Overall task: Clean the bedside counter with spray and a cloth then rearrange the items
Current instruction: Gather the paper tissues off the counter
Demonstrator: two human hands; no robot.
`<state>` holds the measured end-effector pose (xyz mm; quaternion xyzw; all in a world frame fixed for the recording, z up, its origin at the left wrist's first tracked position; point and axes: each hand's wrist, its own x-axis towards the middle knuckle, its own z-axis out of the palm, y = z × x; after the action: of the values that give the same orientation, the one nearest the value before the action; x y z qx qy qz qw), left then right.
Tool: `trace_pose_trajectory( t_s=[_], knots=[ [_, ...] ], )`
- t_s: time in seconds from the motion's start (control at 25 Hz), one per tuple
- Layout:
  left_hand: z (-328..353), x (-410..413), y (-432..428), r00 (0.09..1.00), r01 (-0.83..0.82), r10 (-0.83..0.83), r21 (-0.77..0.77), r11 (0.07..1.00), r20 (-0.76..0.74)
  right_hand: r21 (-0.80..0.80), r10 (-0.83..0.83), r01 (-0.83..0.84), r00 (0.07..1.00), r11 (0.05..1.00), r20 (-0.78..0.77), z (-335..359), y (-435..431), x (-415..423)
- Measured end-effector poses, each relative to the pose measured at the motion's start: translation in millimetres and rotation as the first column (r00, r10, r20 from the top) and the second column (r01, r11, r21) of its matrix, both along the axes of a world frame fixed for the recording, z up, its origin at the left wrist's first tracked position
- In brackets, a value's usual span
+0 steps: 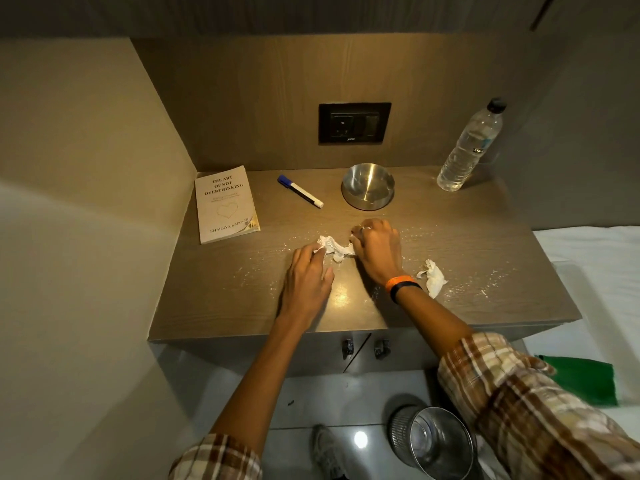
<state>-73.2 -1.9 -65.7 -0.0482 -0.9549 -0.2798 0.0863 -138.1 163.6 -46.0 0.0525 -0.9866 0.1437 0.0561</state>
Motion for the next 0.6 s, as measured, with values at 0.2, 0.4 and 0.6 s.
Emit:
trace_pose_trajectory(
  t_s=[0.2, 0.4, 0.6],
  knots=[
    [-0.9, -29.5, 26.3, 0.997, 0.069, -0.069, -0.038, 0.997, -0.014, -0.017, 0.075, -0.074, 0.997, 0.997, 0.036, 5.5, 12.3, -2.8],
    [-6.8, -44.2, 50.7, 0.988, 0.152, -0.154, -0.115, 0.982, -0.006, -0.185, -0.123, 0.114, 0.992, 0.976, -0.037, 23.7, 65.4, 30.1],
    [-2.0, -49.1, 83.0, 0.986, 0.162, -0.165, -0.123, 0.979, -0.009, -0.231, -0.268, 0.284, 0.959, 0.931, 0.095, 19.3, 114.9, 76.1]
  ],
)
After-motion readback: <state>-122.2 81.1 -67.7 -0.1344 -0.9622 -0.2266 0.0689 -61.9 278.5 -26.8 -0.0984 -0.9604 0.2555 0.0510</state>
